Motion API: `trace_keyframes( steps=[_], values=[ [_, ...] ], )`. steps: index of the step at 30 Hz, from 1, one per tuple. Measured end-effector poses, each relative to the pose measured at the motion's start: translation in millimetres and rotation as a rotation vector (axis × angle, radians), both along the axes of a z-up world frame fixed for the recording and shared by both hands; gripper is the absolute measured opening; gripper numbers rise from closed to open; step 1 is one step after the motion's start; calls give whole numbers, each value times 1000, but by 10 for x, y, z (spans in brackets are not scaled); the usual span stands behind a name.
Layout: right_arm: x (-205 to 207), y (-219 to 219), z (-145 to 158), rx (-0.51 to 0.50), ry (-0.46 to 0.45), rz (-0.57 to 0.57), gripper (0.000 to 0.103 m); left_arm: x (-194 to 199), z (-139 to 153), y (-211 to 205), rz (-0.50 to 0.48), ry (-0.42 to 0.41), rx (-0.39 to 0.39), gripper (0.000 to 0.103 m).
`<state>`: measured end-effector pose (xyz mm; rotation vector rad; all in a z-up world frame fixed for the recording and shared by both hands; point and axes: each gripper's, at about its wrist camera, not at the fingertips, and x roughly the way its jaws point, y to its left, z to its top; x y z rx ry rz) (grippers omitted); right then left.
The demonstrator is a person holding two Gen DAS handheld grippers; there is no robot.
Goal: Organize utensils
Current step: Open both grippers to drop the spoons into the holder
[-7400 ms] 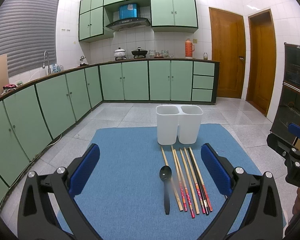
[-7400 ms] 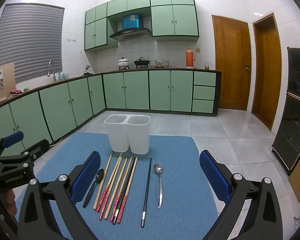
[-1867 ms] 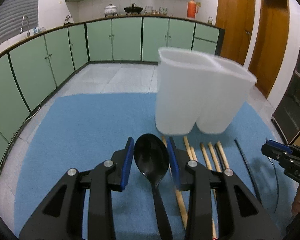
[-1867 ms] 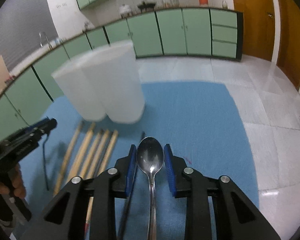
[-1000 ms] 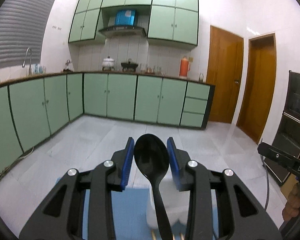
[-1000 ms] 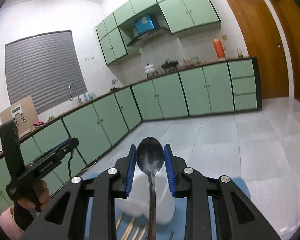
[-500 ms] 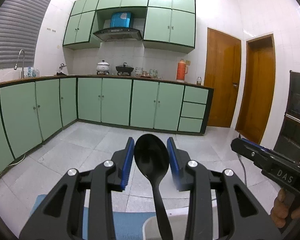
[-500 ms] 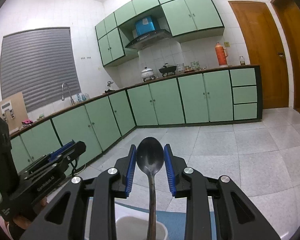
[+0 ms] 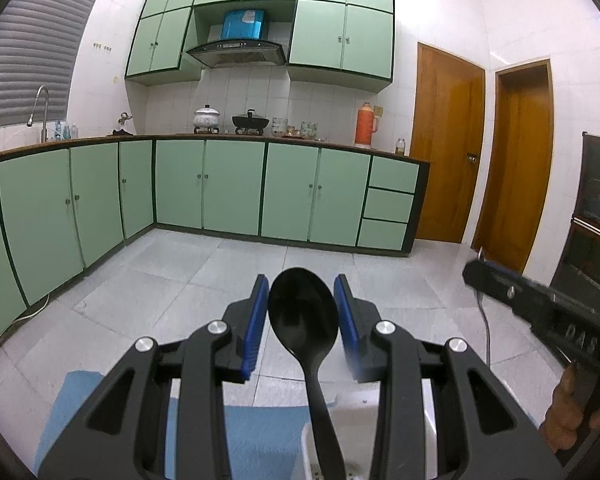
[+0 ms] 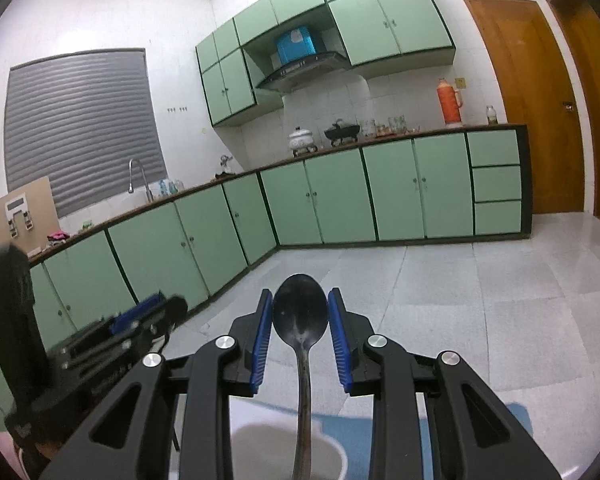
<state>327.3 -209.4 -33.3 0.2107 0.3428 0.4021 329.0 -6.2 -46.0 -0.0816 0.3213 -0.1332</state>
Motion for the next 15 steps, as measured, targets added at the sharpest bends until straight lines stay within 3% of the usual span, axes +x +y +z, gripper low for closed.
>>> trace_keyframes(
  steps=[7, 11, 15],
  values=[
    [-205, 34, -162, -18, 39, 31, 28, -85, -110, -31, -16, 34, 18, 35],
    [-324, 8, -214, -9, 58, 35, 32, -192, -98, 18, -14, 42, 11, 53],
    [-482, -64, -172, 5, 58, 17, 43, -365, -35, 46, -8, 38, 14, 59]
  ],
)
